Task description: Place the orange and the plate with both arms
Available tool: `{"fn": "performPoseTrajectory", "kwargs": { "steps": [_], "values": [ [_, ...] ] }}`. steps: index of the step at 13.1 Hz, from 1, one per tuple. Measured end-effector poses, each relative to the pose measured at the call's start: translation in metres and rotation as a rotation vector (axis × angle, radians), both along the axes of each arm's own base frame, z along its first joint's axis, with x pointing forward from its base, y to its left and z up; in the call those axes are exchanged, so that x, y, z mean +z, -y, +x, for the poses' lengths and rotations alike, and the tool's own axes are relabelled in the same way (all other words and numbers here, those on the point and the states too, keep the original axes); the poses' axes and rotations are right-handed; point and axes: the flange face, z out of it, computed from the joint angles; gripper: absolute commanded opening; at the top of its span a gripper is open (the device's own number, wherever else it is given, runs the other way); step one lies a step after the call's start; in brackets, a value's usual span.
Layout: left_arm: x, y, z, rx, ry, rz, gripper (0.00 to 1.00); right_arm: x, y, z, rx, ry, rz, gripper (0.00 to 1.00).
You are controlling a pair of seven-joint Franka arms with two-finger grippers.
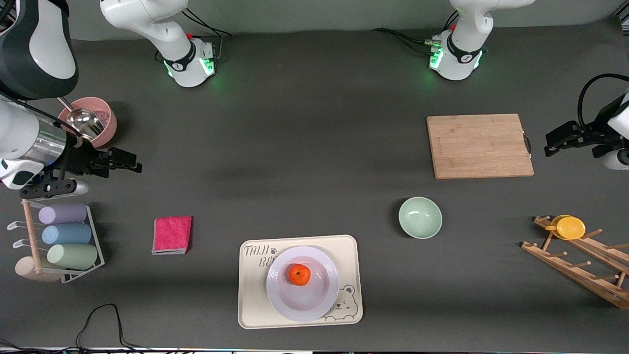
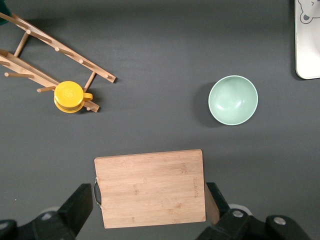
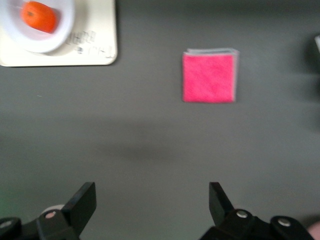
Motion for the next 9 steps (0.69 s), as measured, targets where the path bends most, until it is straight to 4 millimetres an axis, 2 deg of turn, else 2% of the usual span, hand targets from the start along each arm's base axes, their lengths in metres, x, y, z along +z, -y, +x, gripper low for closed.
{"fn": "performPoseTrajectory", "kwargs": {
  "steps": [3, 6, 9],
  "values": [
    [0.0, 0.0, 0.0, 0.0, 0.0, 0.0, 1.0, -0.001, 0.005, -0.003, -0.01, -0.027, -0.025, 1.0],
    [0.0, 0.0, 0.0, 0.0, 0.0, 0.0, 1.0, 0.0, 0.001, -0.004, 0.004, -0.024, -0.054, 1.0],
    [0.0, 0.0, 0.0, 0.0, 0.0, 0.0, 1.0, 0.017, -0.003, -0.012, 0.015, -0.003, -0.053, 1.0]
  ]
}}
